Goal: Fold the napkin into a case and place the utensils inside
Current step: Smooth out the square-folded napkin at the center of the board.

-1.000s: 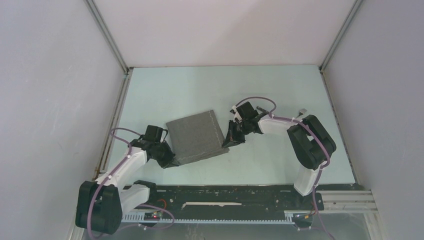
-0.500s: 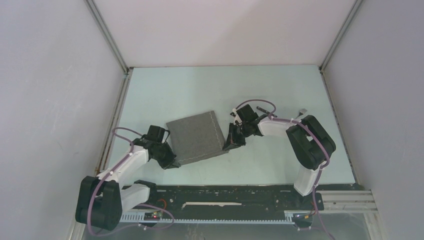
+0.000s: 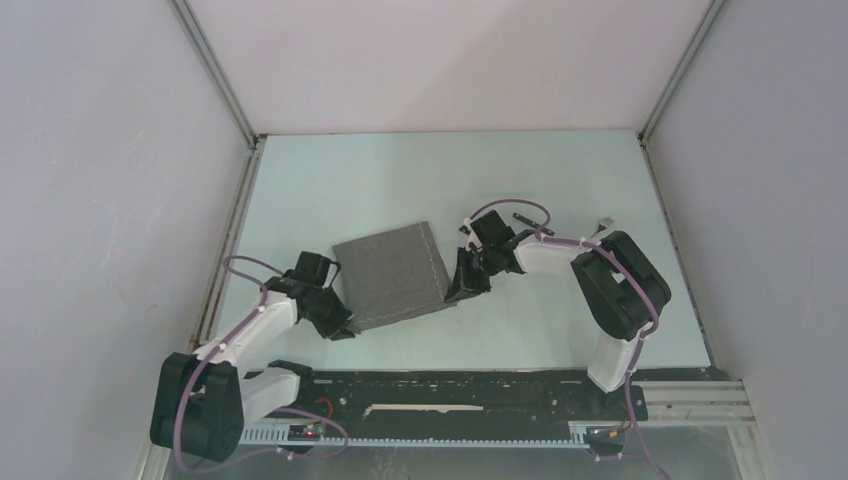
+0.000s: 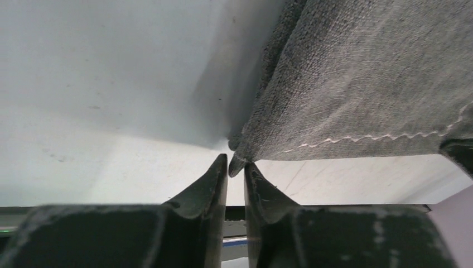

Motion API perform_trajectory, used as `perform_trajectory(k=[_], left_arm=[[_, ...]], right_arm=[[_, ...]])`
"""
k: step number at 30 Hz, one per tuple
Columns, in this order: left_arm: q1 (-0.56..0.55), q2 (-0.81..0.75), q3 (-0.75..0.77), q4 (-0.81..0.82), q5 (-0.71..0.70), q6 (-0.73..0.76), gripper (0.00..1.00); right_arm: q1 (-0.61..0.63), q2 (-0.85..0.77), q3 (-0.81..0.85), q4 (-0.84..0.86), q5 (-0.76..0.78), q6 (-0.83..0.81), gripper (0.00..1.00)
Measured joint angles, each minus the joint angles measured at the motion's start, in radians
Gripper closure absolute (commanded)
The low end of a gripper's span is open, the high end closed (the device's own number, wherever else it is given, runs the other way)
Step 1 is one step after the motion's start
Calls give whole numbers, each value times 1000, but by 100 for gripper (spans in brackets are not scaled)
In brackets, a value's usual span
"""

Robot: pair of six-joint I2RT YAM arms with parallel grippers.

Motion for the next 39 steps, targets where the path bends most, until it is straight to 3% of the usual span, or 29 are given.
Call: perform_trajectory(k=[1,4,8,13,17,24,33,37,39], left_arm=[[0,0,0,-7,-4,-2,66],[-1,-21,0,-45,-20,-3,54],[-2,-128,32,-151,-31,-2,51],[-2,-218,170,-220,-27,5,52],[-2,-196,204,-131,39,21,74],[3,34,183,-7,69,53,81],[16,32,-75,230,89,-30,71],[15,-16,-94,254,93,-48,53],[13,-39,-73,233,89,-42,51]], right_arm=[[1,0,0,0,2,0,99],[2,0,0,-1,5,0,82],[2,-20,0,-26,29,-9,52],[14,-145,0,-117,63,-64,34],[17,-241,8,-121,42,-95,34],[41,-20,81,128,-142,9,33],[2,135,19,308,-246,75,29],[-17,121,7,313,-246,69,26],[0,92,8,287,-222,62,25]])
